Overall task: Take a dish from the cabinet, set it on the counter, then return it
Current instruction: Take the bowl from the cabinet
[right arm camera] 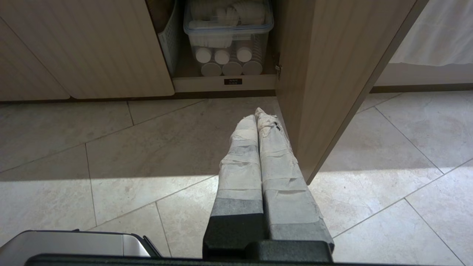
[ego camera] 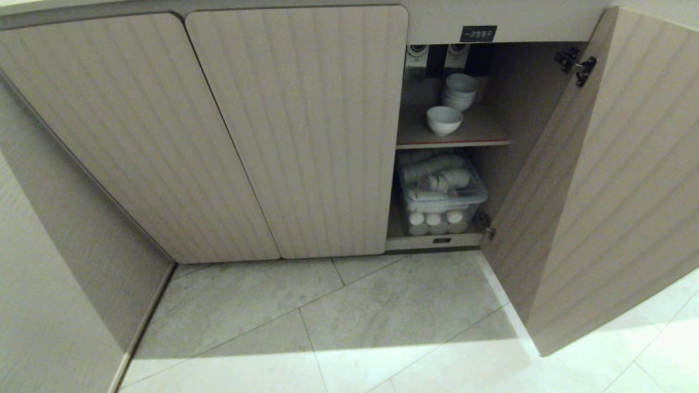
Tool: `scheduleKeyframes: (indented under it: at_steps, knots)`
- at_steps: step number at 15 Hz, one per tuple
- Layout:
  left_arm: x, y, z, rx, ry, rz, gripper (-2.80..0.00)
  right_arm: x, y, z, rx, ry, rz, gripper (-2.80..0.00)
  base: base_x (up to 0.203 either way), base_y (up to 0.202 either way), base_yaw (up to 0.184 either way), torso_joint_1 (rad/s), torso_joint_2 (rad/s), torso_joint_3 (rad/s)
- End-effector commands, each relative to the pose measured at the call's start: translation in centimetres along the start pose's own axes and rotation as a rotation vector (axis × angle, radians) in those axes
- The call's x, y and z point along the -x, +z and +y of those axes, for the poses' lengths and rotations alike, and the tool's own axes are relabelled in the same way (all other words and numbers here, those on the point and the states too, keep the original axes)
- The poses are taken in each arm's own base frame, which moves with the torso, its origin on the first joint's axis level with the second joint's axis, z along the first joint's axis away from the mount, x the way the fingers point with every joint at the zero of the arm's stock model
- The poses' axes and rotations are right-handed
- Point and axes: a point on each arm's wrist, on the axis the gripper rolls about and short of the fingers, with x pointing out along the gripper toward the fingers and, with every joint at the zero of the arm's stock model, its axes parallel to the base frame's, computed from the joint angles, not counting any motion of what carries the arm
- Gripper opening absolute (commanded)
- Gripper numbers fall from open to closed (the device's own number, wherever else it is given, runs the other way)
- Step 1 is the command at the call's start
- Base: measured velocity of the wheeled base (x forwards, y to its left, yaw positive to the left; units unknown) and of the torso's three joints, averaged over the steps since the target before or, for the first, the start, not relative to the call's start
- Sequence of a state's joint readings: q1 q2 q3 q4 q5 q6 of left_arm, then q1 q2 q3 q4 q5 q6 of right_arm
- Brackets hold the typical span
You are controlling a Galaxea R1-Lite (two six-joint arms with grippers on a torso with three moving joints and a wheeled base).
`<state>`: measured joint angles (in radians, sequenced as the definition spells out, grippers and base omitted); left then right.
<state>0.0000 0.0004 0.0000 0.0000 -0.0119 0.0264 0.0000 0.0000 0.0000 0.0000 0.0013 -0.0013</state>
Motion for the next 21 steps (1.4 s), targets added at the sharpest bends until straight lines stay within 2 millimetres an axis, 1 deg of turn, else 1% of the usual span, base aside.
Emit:
scheduleKeyframes:
  at_steps: [1,3,21]
  knots:
    - [0.0,0.0,0.0,0.0,0.001,0.0,-2.8,0.0,0.0,0.0,0.0,0.0,0.0,-2.8,0.0,0.0,0.0,0.0,0.0,0.0]
    - [0.0,0.0,0.01,0.002,0.003,0.0,-2.8,0.0,0.0,0.0,0.0,0.0,0.0,-2.8,0.139,0.0,0.004,-0.001,0.0,0.004]
    - [0.0,0.0,0.01,0.0,0.004,0.0,-2.8,0.0,0.0,0.0,0.0,0.0,0.0,-2.8,0.197,0.0,0.0,0.004,0.0,0.001]
